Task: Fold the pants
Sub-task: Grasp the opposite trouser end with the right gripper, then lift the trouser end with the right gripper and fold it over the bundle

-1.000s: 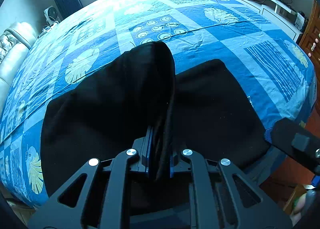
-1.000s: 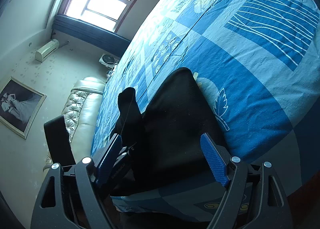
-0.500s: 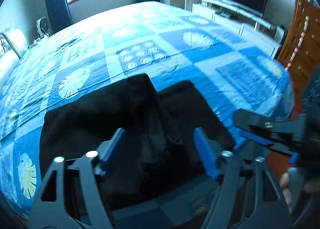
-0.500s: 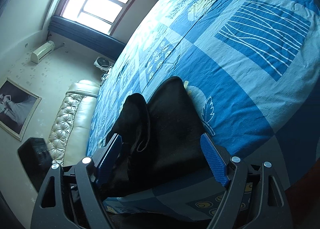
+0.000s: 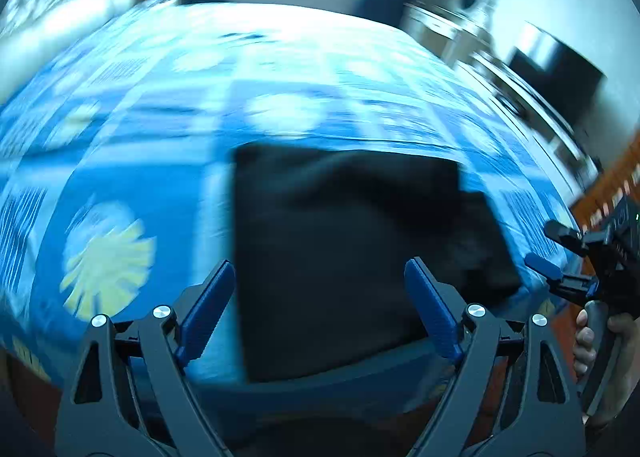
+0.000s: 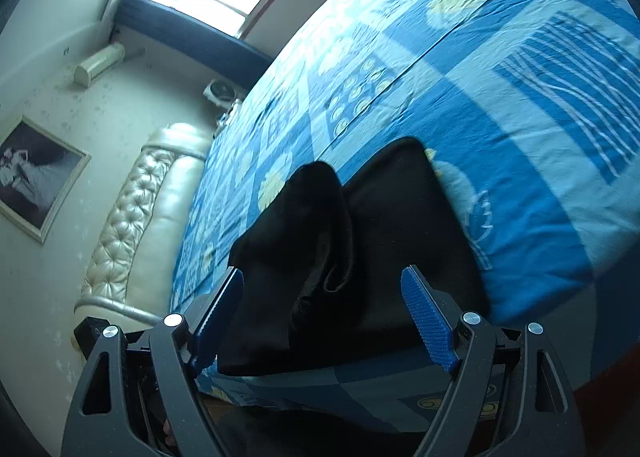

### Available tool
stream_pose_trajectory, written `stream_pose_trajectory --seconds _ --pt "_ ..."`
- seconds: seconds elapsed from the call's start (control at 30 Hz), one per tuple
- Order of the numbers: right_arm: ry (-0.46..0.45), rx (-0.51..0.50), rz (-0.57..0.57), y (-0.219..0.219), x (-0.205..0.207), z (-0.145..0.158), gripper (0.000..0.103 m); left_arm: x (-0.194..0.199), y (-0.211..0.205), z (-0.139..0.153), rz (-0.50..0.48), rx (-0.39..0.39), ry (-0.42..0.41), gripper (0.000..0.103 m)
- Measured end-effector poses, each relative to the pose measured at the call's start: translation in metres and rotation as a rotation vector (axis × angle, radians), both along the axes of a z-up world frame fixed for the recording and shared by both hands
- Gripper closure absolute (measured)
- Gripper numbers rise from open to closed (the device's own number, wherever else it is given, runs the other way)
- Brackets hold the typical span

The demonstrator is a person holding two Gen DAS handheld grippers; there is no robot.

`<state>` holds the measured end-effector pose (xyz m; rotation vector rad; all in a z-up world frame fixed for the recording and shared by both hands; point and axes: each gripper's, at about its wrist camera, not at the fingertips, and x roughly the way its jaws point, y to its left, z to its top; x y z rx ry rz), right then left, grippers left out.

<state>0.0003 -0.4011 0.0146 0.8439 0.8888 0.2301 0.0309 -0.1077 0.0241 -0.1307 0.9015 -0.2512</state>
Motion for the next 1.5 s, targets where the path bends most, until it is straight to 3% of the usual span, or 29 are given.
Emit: stream_pose_trajectory --seconds 0.2,0.37,0.4,0.43,0.53,0.63,0.83,1.0,1.23,1.5 --pt "0.087 -0.012 0.082 0.023 0.044 -0.021 0.023 -0.008 0.078 -0.015 0.153 -0.071 0.039 0.016" --pt "0.113 0.008 0.133 0.044 0.066 -0.035 0.023 -0.018 0.107 -0.027 0.199 -0.115 0.069 0.016" --pt "0.119 0.010 0.139 0.046 0.067 -0.037 0.029 -0.019 0.110 -0.029 0.201 -0.119 0.073 0.016" --pt "0.131 0.004 0.150 0.050 0.069 -0.039 0.052 -0.020 0.111 -0.032 0.200 -0.121 0.079 0.016" --pt "0.169 -0.067 0.204 0.070 0.073 -0.044 0.082 -0.023 0.113 -0.038 0.193 -0.127 0.092 0.016" --pt "0.134 -0.111 0.213 0.079 0.069 -0.032 0.088 -0.026 0.112 -0.044 0.182 -0.132 0.104 0.016" --pt "-0.030 -0.153 0.199 0.075 0.051 0.034 0.090 -0.025 0.109 -0.050 0.170 -0.135 0.119 0.016" --pt "-0.086 -0.174 0.168 0.053 0.037 0.063 0.090 -0.024 0.099 -0.050 0.152 -0.140 0.120 0.016" --pt "-0.040 -0.167 0.100 0.010 0.031 0.043 0.090 -0.020 0.077 -0.050 0.109 -0.124 0.127 0.016" --pt "0.070 -0.094 0.063 -0.019 0.029 -0.022 0.090 -0.010 0.050 -0.055 0.081 -0.098 0.147 0.016"
